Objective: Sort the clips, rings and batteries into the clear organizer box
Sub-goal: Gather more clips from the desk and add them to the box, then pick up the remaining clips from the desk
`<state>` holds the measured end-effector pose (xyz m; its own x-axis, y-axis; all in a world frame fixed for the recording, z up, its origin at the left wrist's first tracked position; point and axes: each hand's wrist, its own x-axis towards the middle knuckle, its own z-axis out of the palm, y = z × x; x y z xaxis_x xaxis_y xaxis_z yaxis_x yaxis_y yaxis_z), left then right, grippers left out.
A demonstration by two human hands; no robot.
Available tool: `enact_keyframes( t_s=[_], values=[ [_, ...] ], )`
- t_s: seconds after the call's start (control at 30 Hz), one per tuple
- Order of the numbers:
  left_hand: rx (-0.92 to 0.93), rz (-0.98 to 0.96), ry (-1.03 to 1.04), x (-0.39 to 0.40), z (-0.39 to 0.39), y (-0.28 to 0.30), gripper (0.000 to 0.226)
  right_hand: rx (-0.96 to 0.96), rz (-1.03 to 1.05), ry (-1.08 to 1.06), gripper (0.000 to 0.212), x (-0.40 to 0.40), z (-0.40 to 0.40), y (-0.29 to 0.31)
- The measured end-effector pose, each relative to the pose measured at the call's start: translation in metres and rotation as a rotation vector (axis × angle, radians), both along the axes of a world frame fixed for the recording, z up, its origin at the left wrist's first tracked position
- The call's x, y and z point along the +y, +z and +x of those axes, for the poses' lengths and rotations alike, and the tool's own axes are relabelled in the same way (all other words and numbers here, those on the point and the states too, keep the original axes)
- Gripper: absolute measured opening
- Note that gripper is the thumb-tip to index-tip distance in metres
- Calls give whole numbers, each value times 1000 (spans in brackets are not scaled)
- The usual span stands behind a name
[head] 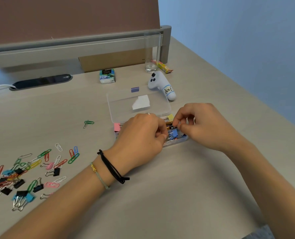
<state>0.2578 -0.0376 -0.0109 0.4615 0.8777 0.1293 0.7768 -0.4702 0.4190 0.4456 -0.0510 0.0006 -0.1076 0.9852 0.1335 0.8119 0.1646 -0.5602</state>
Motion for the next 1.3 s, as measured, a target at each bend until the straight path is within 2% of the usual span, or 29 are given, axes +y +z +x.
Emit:
enact_keyframes(
  t_s=[0.23,0.43,0.57,0.73,0.9,1.03,1.3],
  values=[
    [-54,2,93,2,-35,9,11,-17,20,87,22,12,-51,8],
    [-88,17,233,-1,-115,11,9,-22,2,260,24,20,-114,17],
    [-129,-8,365,-11,-177,5,9,-105,-37,405,24,18,-158,17],
    [-184,-31,455,-25,-232,-2,12,-174,-55,466,21,16,-193,6],
    [-228,-56,485,-32,-251,-2,13,-214,-38,429,12,18,-219,-3],
    [-221,-66,461,-35,-256,1,11,-218,6,424,13,17,-232,-4],
    [-172,-95,461,-41,-277,-1,16,-97,-177,712,14,-17,-278,2]
  ],
)
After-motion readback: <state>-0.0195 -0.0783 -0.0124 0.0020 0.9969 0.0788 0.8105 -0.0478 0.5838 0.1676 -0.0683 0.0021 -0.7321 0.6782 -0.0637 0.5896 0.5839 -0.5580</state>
